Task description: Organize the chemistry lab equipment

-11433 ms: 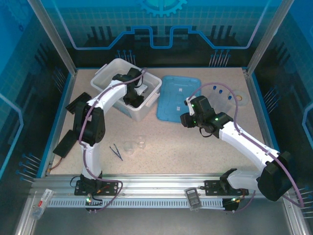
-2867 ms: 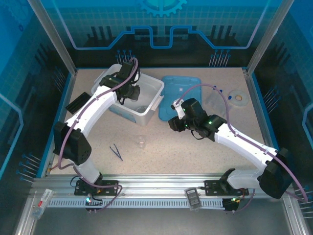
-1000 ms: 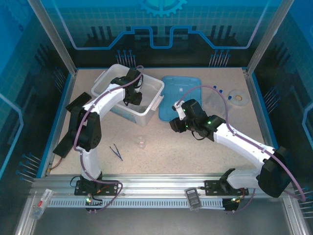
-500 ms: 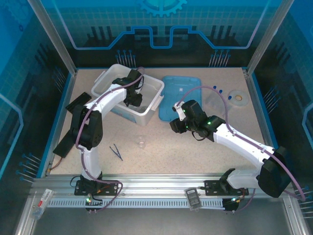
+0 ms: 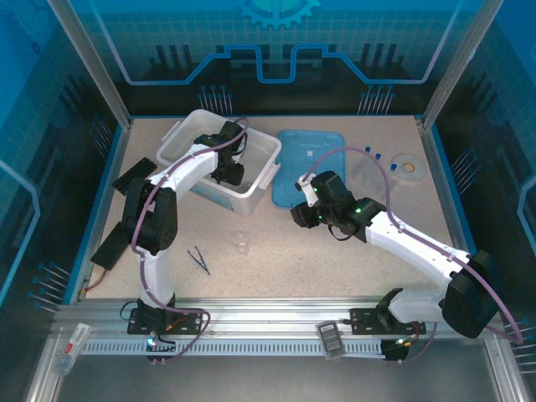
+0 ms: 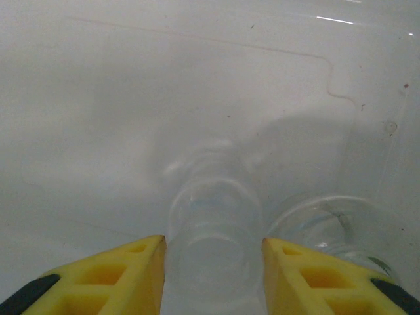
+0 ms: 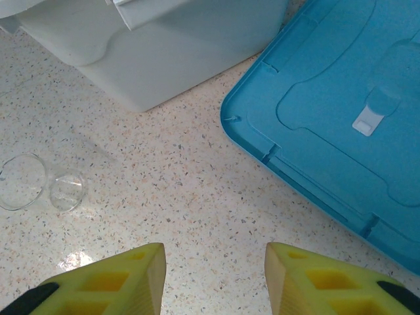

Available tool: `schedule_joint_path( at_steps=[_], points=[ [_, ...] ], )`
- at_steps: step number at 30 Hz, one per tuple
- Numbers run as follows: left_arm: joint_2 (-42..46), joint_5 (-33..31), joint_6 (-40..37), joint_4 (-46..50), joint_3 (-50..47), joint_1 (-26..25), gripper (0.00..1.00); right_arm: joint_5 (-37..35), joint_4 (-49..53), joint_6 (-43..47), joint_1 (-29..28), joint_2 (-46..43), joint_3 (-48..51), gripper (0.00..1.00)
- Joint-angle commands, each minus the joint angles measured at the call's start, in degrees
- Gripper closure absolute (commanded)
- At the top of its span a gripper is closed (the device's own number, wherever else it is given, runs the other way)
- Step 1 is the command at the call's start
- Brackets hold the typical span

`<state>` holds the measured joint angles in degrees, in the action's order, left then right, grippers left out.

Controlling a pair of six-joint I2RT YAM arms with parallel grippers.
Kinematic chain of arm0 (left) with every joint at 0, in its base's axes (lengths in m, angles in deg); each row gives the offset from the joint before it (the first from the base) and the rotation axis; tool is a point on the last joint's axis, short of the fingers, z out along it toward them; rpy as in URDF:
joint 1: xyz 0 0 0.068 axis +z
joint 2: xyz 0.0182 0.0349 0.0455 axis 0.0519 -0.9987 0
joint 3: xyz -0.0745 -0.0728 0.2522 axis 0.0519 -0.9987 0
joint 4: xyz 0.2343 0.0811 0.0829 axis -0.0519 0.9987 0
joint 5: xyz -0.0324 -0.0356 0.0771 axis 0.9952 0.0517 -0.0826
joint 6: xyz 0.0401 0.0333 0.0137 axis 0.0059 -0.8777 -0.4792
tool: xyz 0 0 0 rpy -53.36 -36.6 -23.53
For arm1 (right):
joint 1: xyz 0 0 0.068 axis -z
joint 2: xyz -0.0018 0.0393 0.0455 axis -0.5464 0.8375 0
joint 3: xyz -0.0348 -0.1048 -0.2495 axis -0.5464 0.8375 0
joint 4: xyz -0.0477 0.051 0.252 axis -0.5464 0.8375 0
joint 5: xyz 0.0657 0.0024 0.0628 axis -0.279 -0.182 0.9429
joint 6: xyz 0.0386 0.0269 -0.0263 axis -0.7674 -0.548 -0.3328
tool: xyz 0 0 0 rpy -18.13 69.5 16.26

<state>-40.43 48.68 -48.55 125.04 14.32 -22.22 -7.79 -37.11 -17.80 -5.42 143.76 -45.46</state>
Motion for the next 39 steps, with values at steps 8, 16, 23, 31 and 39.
schedule_joint_path(
  at_steps=[8,16,23,31,39],
  points=[
    [3.0,0.6,0.6,1.9,0.9,-0.1,0.40,0.2,0.3,-0.6,0.8,-1.8,0.1,0.54],
    [10.0,2.6,3.2,2.3,0.8,-1.1,0.33,-0.4,0.4,-0.4,0.9,-1.4,-0.1,0.53],
    [16.9,0.4,4.6,3.5,-0.8,-3.2,0.31,-0.3,0.5,-0.3,0.8,-1.0,-1.0,0.51],
    [28.9,-5.8,8.3,1.7,-11.3,-10.5,0.35,-0.4,0.8,-0.4,0.8,-0.9,-1.7,0.44],
    [39.1,-13.3,12.2,3.0,-23.0,-21.2,0.36,-0.3,0.8,-0.3,0.8,-0.7,-2.2,0.39]
  ],
)
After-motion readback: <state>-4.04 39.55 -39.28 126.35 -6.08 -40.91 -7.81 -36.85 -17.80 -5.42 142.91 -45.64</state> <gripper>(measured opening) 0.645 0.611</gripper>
